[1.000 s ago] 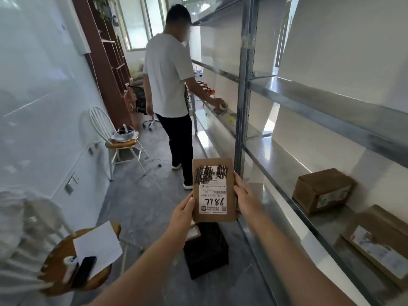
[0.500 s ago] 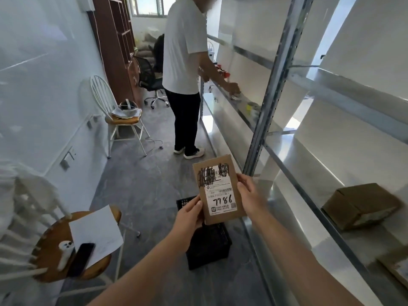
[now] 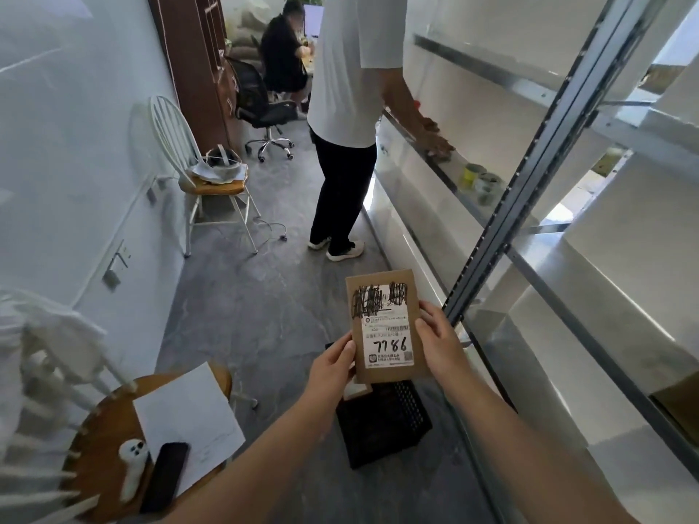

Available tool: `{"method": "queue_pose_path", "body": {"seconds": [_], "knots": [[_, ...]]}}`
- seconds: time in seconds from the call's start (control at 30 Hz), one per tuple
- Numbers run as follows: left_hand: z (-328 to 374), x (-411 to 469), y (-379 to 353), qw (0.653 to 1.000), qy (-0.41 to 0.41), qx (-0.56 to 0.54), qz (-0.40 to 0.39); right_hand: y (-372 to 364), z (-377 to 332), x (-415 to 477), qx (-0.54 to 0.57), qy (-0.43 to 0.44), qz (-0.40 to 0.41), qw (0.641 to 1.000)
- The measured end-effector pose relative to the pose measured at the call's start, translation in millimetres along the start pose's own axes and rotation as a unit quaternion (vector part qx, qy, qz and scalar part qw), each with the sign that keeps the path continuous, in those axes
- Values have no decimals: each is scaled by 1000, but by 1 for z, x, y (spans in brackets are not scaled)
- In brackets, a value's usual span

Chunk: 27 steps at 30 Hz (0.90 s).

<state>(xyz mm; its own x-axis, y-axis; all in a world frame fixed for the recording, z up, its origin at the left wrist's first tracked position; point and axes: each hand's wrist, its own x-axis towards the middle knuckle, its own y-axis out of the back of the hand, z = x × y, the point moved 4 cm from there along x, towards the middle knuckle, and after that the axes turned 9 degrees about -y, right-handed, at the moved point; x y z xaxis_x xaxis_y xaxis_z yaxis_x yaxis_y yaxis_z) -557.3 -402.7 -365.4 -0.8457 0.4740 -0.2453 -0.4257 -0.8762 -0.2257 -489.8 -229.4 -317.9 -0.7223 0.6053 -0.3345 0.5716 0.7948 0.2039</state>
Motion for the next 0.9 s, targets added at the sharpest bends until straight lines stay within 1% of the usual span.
{"method": "queue_pose_path", "body": {"seconds": [0.2,0.43,0.53,0.73,0.9], "knots": [[0,25,7,1000,-2,5,-23,-4,7,17,14,-41,32,999],[-3,54,-7,999,2,13,-37,5,1,50,4,-48,36,998],[-1,70,-12,999,-1,24,-34,7,3,72,4,-57,27,998],[8,102,-17,999,10,51,-1,4,2,119,7,-72,-8,997],[14,141,-39,998,19,54,23,14,3,166,38,-92,-41,994]]}}
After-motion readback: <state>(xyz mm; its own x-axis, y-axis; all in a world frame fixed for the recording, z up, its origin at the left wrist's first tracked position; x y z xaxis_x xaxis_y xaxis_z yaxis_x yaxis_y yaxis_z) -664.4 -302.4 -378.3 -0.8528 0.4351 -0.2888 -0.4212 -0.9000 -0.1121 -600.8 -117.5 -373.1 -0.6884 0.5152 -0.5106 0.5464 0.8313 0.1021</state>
